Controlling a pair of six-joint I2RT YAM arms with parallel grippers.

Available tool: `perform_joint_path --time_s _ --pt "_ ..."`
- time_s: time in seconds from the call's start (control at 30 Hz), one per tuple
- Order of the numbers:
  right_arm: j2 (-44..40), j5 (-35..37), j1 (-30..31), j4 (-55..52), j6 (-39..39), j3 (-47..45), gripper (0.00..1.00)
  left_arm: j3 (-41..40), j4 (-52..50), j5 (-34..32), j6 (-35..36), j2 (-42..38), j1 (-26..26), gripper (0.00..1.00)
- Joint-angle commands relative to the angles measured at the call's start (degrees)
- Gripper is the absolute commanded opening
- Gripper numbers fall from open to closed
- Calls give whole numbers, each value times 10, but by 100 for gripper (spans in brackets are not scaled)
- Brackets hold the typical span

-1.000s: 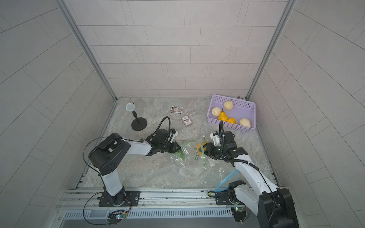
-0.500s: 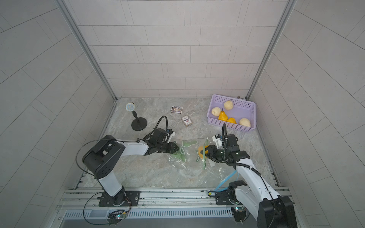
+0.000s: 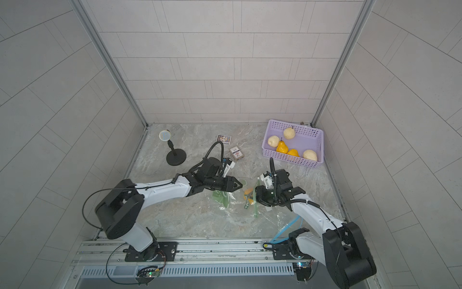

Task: Open the zip-top bag and take out the pear
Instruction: Pick up the pear from the zipper food storage bag.

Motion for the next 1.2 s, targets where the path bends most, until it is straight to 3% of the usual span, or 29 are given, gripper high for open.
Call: perform_joint_path --time_s 0.0,0.2,0.43,0.57,0.7,1.0,1.17 --pt "28 36 29 47 17 13 42 -5 19 -53 -16 58 -1 44" --pt "75 50 61 82 32 21 42 10 19 -57 -5 115 -9 37" --pt "84 67 63 36 4 47 65 -14 27 -59 6 125 -10 33" --pt "93 66 61 26 -8 63 72 -17 33 -47 8 135 -10 34" --pt "110 62 61 6 -23 82 72 -16 40 -35 8 143 -13 33" --pt "104 76 61 -16 -35 102 51 -24 44 -30 12 149 -15 33" --pt "71 79 46 -51 -47 103 49 -36 61 -27 7 157 -7 33"
